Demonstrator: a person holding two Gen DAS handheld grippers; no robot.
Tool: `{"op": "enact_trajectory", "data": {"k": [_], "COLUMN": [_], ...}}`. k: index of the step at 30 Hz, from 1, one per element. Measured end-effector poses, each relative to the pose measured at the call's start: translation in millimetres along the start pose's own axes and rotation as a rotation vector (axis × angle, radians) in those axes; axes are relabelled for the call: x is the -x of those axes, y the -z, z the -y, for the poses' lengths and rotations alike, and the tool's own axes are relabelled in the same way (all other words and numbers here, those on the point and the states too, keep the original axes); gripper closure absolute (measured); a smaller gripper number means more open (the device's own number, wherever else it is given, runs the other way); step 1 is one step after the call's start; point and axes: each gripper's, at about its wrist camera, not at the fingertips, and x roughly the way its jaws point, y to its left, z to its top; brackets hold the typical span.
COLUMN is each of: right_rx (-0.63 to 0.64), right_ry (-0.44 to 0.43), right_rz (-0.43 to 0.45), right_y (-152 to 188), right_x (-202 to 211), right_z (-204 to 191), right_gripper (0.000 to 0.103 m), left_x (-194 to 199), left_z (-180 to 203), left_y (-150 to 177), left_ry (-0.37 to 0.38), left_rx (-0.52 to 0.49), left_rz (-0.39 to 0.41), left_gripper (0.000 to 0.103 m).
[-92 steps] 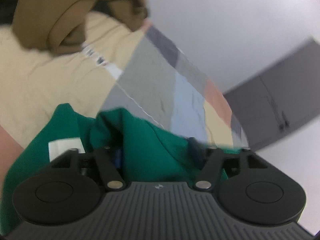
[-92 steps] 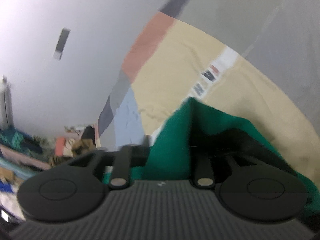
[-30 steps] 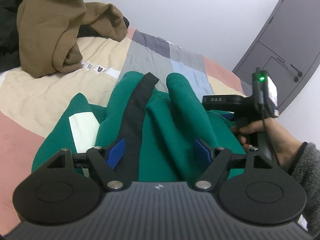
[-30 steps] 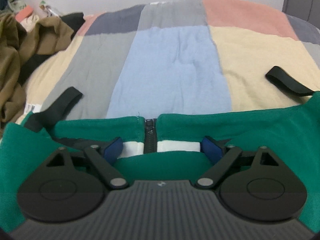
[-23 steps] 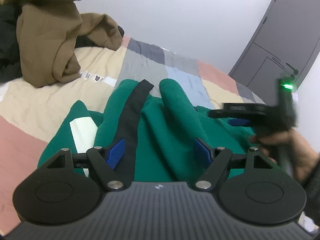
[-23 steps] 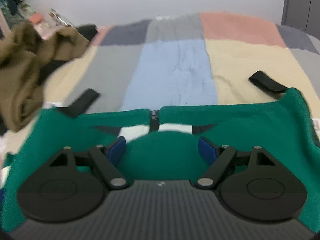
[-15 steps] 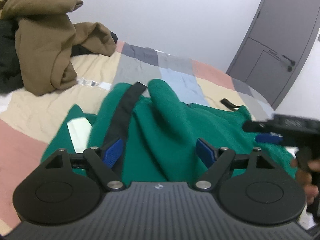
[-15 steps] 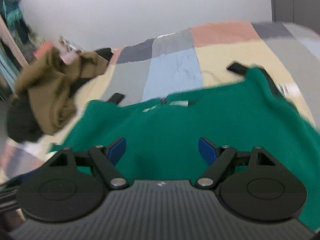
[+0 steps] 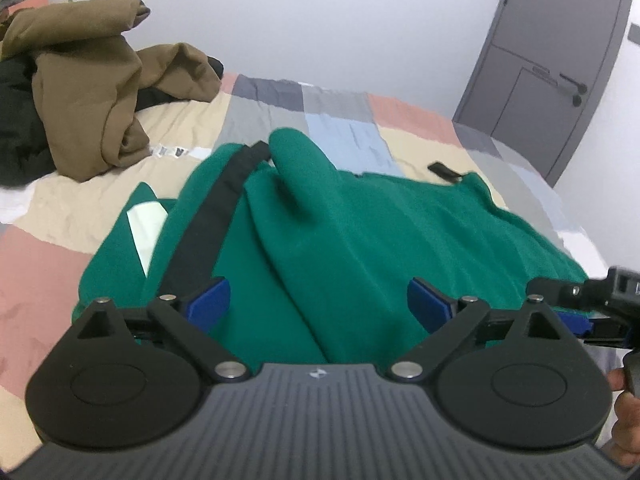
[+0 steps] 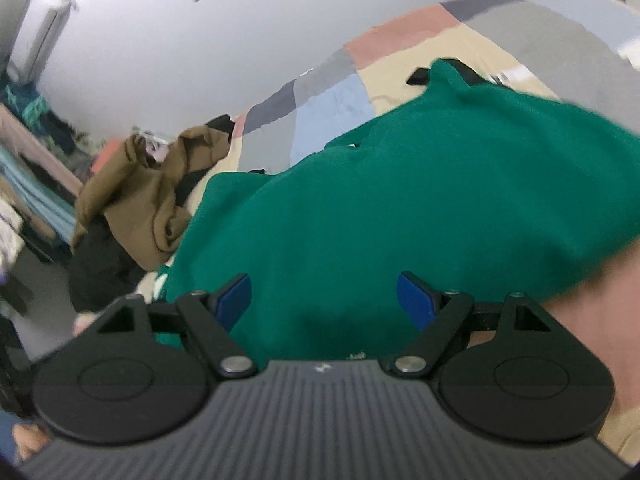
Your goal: Fold large clothes
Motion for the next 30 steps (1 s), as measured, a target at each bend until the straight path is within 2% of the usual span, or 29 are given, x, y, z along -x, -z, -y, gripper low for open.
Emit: {"op": "enact_trajectory", "data": {"k": [3,6,8,12,16,19,22,25,28,30], "right_rx": [-0.081,-0.195,-0.282,-0.427,-0.603,-0.672,-0.698,-0.746,-0.744,-0.778], "right_ry": [-0.027,-0.084,-0.119,-0.133,-0.142,-0.132,-0.074,-0.098,-0.106,-0.125], "right_rz": [-0.015,-0.041,-0.055,-0.072,-0.102,-0.074,0.004,0.025,0.081,0.111], "right_y": [8.2,16.8,20.0,25.3,31.3,32.1,28.2,26.1,24.5,23.9], "right_x": [3.3,2.0,-1.0,-12.7,-27.2,-33.3,-35.6,-38.5,-29.9,-24.3], "right_z": [10.2,24.5,35.9,55.1,75.1,87.1,100.8,108.7,109.4,114.9], "right_gripper": [0.016,0.013,0.009,0.009,0.009,0.009,0.009,0.007,0.007,0.007], "left_x": [5.8,10.6,7.2,-9.9,-31.0,-43.0,-49.9,-56.6,-64.0,-66.1], "left_z": [4.1,2.3,-4.0,-20.4,-40.8,-58.2,-71.5,-83.5,-90.6,-95.5], "left_y": [7.4,15.1,19.2,28.3,37.4,47.3,55.9,63.6,68.0,68.6], "left_ry": [0.036,0.111,0.155,0.238,0.278,0.285,0.276,0.290,0.342,0.360], "left_rx": [0.019,0.089,0.174,0.338,0.499,0.635,0.743,0.855,0.918,0.967], "left_rz": [-0.005,-0.014,-0.046,-0.141,-0.225,-0.265,-0.277,-0.280,-0.270,-0.226], "left_gripper": [0.005,0.005,0.005,0.005,0.005,0.005,0.005,0.005,0.005,0.006]}}
